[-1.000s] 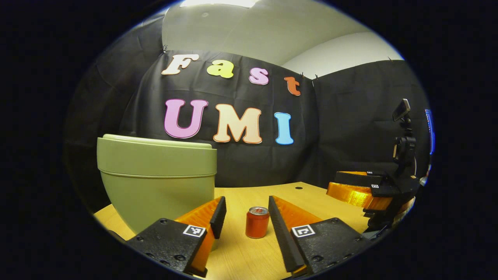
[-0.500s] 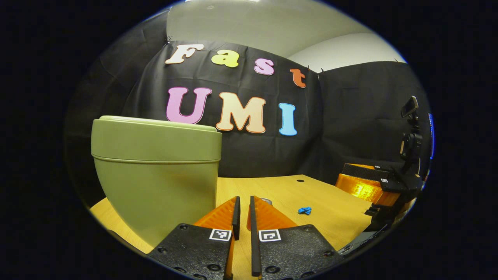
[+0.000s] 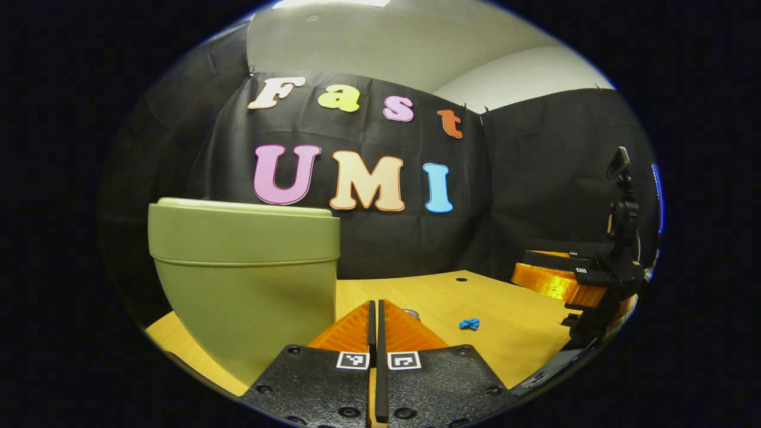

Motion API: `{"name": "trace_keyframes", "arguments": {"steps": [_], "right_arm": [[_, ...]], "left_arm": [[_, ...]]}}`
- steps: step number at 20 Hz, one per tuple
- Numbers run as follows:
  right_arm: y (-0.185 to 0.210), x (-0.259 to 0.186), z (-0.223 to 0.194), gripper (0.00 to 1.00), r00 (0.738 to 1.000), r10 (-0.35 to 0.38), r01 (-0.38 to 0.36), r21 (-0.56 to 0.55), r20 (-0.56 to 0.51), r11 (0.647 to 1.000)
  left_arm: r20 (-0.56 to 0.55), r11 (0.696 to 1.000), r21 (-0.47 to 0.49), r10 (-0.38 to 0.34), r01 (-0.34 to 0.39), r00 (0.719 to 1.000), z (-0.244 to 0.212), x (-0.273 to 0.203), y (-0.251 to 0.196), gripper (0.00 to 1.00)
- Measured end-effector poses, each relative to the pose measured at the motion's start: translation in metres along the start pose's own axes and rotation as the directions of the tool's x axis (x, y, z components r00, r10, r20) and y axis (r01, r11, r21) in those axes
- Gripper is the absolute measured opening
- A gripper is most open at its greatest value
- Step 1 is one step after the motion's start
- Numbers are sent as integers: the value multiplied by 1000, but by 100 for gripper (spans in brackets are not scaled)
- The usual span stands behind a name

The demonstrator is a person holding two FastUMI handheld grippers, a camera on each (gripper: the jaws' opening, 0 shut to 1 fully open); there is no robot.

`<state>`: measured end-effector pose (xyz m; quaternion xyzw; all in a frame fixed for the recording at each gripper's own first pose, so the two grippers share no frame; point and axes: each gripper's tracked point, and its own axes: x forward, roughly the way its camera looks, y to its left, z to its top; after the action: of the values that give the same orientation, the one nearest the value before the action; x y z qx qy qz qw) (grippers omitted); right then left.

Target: Press the lid of the desktop garbage bin to open it, pick up the crumpled paper on the desktop and throw it into the bin, then pick up the pop can on the desktop and drop it into the bin, and finally close the garbage bin lid.

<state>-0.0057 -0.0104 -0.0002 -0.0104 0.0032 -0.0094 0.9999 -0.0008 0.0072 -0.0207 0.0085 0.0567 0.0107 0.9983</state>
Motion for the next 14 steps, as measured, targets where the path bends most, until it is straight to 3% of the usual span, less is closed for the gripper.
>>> {"name": "trace_keyframes", "arguments": {"steps": [3,8,14], "right_arm": [[-5,-1,3,98,1000,-18,18,-15,5,1000],[-7,-2,2,98,1000,-20,20,-10,4,1000],[-12,-4,7,98,1000,-26,27,-13,13,1000]], "left_arm": [[18,999,27,21,-22,1000,20,-7,4,0],[60,980,172,92,-101,994,64,-15,22,0],[137,958,170,208,-230,968,112,-17,65,0]]}}
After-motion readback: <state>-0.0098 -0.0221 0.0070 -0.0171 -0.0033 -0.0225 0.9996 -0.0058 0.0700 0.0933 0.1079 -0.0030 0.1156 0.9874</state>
